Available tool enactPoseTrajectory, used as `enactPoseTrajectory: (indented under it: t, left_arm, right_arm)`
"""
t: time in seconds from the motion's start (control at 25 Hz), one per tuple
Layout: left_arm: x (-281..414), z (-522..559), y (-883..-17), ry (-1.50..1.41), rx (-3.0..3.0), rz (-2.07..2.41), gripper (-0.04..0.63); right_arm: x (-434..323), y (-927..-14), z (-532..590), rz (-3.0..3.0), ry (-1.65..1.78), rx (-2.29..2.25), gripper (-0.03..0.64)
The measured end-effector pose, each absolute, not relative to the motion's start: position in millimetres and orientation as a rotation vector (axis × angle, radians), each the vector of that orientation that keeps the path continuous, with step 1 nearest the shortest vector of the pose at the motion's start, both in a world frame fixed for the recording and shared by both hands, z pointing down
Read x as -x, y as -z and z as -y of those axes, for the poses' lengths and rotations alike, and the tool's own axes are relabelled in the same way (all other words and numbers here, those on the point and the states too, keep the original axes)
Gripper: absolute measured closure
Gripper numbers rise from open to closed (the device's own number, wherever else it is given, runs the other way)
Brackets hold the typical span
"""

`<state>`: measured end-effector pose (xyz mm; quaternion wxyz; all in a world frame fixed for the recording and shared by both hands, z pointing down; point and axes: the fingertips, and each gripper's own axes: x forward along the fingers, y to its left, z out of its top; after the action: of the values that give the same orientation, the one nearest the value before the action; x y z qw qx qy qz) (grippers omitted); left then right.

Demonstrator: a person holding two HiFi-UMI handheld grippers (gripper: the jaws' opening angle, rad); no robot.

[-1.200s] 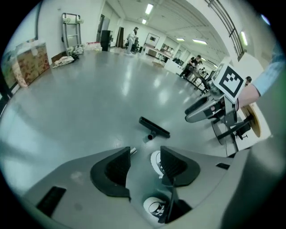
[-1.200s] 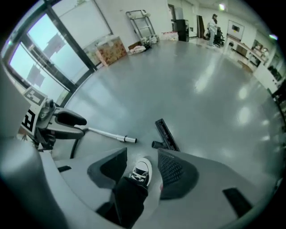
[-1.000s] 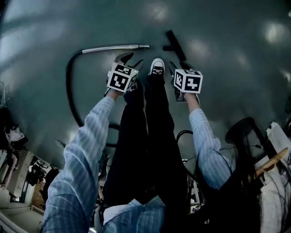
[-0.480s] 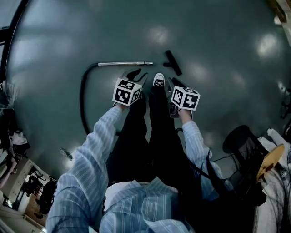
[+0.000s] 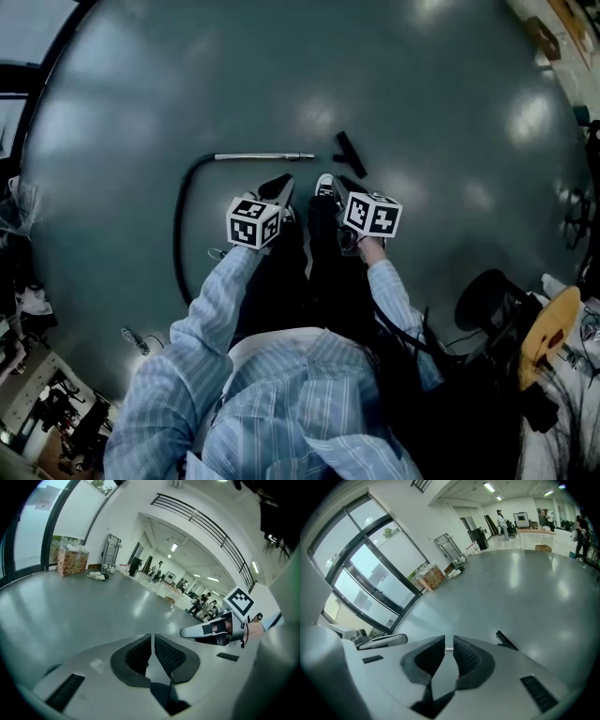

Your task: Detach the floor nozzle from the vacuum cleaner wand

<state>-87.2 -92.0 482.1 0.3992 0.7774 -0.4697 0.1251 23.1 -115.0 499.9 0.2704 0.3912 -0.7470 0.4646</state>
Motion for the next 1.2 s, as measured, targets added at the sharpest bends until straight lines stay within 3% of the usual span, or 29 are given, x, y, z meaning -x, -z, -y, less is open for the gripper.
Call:
enactPoseTrajectory:
  t: [0.36, 0.72, 1.2]
  left_arm:
    - [103.4, 35.8, -416.6, -0.147, -2.015, 1.173, 0.580]
    - [117.3, 5.0, -403.2, -0.072, -1.991, 1.187, 0.584]
    - [42.0, -27.1, -366.4, -0.013, -1.971, 1.275, 0.584]
  right_arm:
    - [-0.9, -441.2, 59.5, 2.060, -1.157, -1.077, 0.569]
    - [6.5, -410.8, 43.9, 2.083, -1.032, -1.088, 0.584]
    - [-85.8, -387.0, -11.7, 2.123, -1.004, -0.996, 0.586]
